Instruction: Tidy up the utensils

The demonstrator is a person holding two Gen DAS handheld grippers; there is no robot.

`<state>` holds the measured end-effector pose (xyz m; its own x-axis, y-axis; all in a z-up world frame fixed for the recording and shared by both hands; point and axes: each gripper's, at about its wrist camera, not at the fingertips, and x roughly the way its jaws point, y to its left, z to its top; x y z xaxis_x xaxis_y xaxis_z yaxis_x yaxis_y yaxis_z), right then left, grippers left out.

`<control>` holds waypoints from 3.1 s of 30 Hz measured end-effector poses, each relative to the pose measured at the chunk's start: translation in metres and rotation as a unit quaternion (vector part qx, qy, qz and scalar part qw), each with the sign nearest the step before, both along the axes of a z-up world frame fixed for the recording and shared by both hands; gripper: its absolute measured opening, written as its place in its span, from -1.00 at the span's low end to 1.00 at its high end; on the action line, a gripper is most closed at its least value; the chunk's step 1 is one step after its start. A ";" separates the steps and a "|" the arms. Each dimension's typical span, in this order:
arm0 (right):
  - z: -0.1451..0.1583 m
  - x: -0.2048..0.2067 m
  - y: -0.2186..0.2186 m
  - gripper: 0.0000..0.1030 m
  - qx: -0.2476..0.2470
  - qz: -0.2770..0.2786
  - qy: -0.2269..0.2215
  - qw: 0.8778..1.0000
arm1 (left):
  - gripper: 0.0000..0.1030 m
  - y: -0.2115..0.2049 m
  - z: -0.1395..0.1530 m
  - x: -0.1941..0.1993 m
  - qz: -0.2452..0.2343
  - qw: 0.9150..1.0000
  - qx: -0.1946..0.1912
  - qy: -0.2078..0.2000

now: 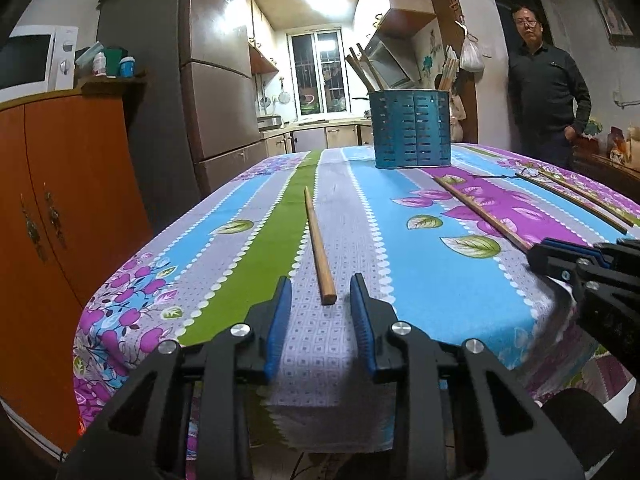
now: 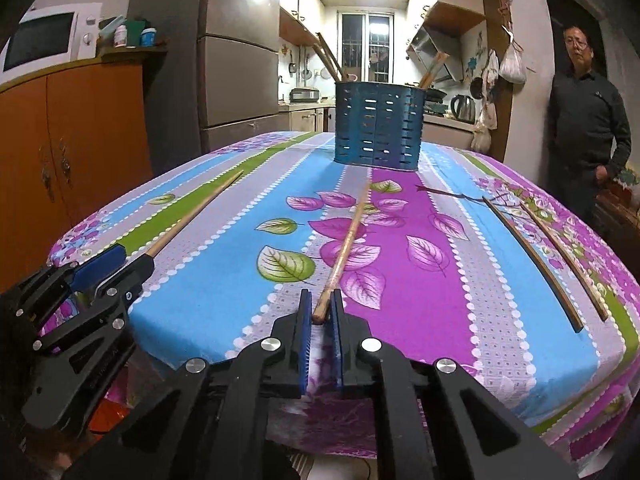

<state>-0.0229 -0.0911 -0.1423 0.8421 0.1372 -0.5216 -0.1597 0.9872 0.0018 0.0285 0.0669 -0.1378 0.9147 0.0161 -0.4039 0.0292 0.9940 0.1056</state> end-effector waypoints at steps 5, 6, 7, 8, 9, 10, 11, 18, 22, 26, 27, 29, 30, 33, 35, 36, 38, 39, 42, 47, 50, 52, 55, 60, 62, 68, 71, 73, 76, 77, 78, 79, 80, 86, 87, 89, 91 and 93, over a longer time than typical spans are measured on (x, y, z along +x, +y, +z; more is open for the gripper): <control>0.001 -0.002 -0.006 -0.85 0.000 0.004 0.001 1.000 | -0.68 -0.001 0.000 0.007 -0.009 1.000 -0.015 0.005; 0.001 -0.002 -0.008 -0.85 0.001 0.004 0.002 1.000 | -0.71 -0.003 0.000 0.005 -0.013 1.000 -0.015 0.002; 0.001 -0.002 -0.012 -0.85 0.005 0.004 0.004 1.000 | -0.76 -0.004 -0.001 0.004 -0.013 1.000 -0.013 0.000; 0.001 -0.002 -0.014 -0.85 0.009 0.004 0.005 1.000 | -0.78 -0.004 -0.001 0.003 -0.013 1.000 -0.012 -0.003; 0.001 -0.002 -0.017 -0.85 0.012 0.005 0.007 1.000 | -0.79 -0.004 -0.001 0.003 -0.013 1.000 -0.013 -0.004; 0.001 -0.003 -0.019 -0.85 0.013 0.006 0.007 1.000 | -0.80 -0.004 -0.001 0.002 -0.013 1.000 -0.016 -0.003; 0.001 -0.003 -0.021 -0.85 0.015 0.007 0.008 1.000 | -0.86 -0.003 -0.001 0.003 -0.012 1.000 -0.017 -0.002; 0.002 -0.005 -0.036 -0.85 0.025 0.014 0.011 1.000 | -0.88 -0.005 0.003 0.004 -0.007 1.000 -0.013 0.009; 0.012 -0.012 -0.049 -0.85 0.029 0.017 -0.004 0.999 | -0.88 -0.006 0.017 -0.005 -0.007 1.000 -0.010 -0.003; 0.028 -0.021 -0.059 -0.85 0.025 0.022 -0.032 0.999 | -0.88 -0.011 0.038 -0.017 -0.012 0.999 -0.003 -0.029; 0.033 -0.024 -0.062 -0.85 0.022 0.023 -0.042 0.999 | -0.88 -0.012 0.044 -0.021 -0.014 0.999 -0.004 -0.037; 0.040 -0.029 -0.067 -0.85 0.022 0.026 -0.055 0.998 | -0.88 -0.014 0.055 -0.023 -0.018 0.999 -0.008 -0.048; 0.045 -0.031 -0.070 -0.85 0.021 0.026 -0.064 0.997 | -0.88 -0.015 0.062 -0.024 -0.020 0.998 -0.012 -0.055; 0.059 -0.038 -0.074 -0.85 0.011 0.027 -0.095 0.995 | -0.88 -0.017 0.081 -0.023 -0.029 0.997 -0.028 -0.064; 0.067 -0.042 -0.075 -0.85 0.001 0.028 -0.116 0.993 | -0.88 -0.019 0.092 -0.022 -0.035 0.996 -0.036 -0.071; 0.070 -0.043 -0.076 -0.85 -0.006 0.028 -0.126 0.992 | -0.88 -0.021 0.098 -0.021 -0.038 0.996 -0.039 -0.075; 0.077 -0.045 -0.075 -0.85 -0.024 0.029 -0.148 0.988 | -0.88 -0.024 0.104 -0.019 -0.042 0.995 -0.041 -0.080; 0.080 -0.046 -0.075 -0.85 -0.030 0.030 -0.156 0.987 | -0.88 -0.027 0.108 -0.017 -0.045 0.995 -0.040 -0.082; 0.088 -0.047 -0.075 -0.85 -0.045 0.033 -0.177 0.983 | -0.88 -0.032 0.114 -0.014 -0.052 0.994 -0.043 -0.085; 0.106 -0.045 -0.074 -0.85 -0.053 0.037 -0.208 0.976 | -0.88 -0.043 0.131 -0.005 -0.071 0.993 -0.042 -0.089; 0.119 -0.037 -0.077 -0.85 -0.045 0.044 -0.212 0.975 | -0.88 -0.047 0.144 0.002 -0.082 0.992 -0.044 -0.088; 0.129 -0.029 -0.081 -0.85 -0.029 0.049 -0.207 0.977 | -0.88 -0.048 0.153 0.010 -0.092 0.991 -0.050 -0.082; 0.142 -0.017 -0.091 -0.85 -0.002 0.056 -0.193 0.980 | -0.88 -0.050 0.163 0.023 -0.108 0.990 -0.057 -0.065; 0.165 0.017 -0.109 -0.85 0.050 0.077 -0.144 0.985 | -0.87 -0.050 0.179 0.050 -0.135 0.988 -0.062 -0.033; 0.172 0.029 -0.115 -0.85 0.069 0.081 -0.127 0.986 | -0.87 -0.049 0.184 0.060 -0.142 0.987 -0.071 -0.018; 0.196 0.052 -0.120 -0.85 0.085 0.087 -0.109 0.987 | -0.87 -0.046 0.197 0.088 -0.160 0.983 -0.084 0.016; 0.205 0.062 -0.122 -0.85 0.084 0.089 -0.101 0.987 | -0.87 -0.043 0.202 0.096 -0.165 0.981 -0.095 0.032; 0.209 0.068 -0.123 -0.85 0.084 0.089 -0.095 0.988 | -0.88 -0.042 0.207 0.100 -0.169 0.980 -0.100 0.036; 0.215 0.074 -0.124 -0.85 0.085 0.091 -0.088 0.988 | -0.88 -0.041 0.215 0.101 -0.175 0.978 -0.107 0.036; 0.217 0.075 -0.124 -0.85 0.086 0.092 -0.086 0.988 | -0.88 -0.042 0.217 0.101 -0.175 0.978 -0.107 0.034; 0.219 0.076 -0.124 -0.85 0.087 0.093 -0.084 0.988 | -0.88 -0.042 0.218 0.101 -0.177 0.978 -0.107 0.034; 0.221 0.077 -0.124 -0.85 0.086 0.093 -0.084 0.988 | -0.88 -0.042 0.219 0.101 -0.177 0.978 -0.107 0.034; 0.222 0.077 -0.124 -0.85 0.084 0.092 -0.085 0.988 | -0.88 -0.043 0.220 0.101 -0.178 0.978 -0.106 0.033; 0.224 0.076 -0.120 -0.85 0.087 0.097 -0.087 0.988 | -0.88 -0.047 0.220 0.105 -0.169 0.983 -0.076 0.000; 0.223 0.075 -0.120 -0.85 0.094 0.098 -0.084 0.987 | -0.88 -0.048 0.215 0.106 -0.158 0.986 -0.052 -0.011; 0.215 0.070 -0.119 -0.85 0.102 0.101 -0.079 0.986 | -0.88 -0.041 0.197 0.110 -0.149 0.988 -0.042 0.002; 0.205 0.059 -0.117 -0.85 0.104 0.106 -0.078 0.986 | -0.88 -0.032 0.174 0.103 -0.150 0.988 -0.037 0.007; 0.196 0.049 -0.115 -0.85 0.103 0.112 -0.077 0.985 | -0.89 -0.015 0.154 0.085 -0.113 0.992 -0.040 0.026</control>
<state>0.0261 -0.2057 0.0542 0.8454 0.4182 -0.3322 -0.3872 0.9083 0.1582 0.1137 0.0515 0.0161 0.8690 -0.2214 -0.4426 0.2557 0.9666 0.0185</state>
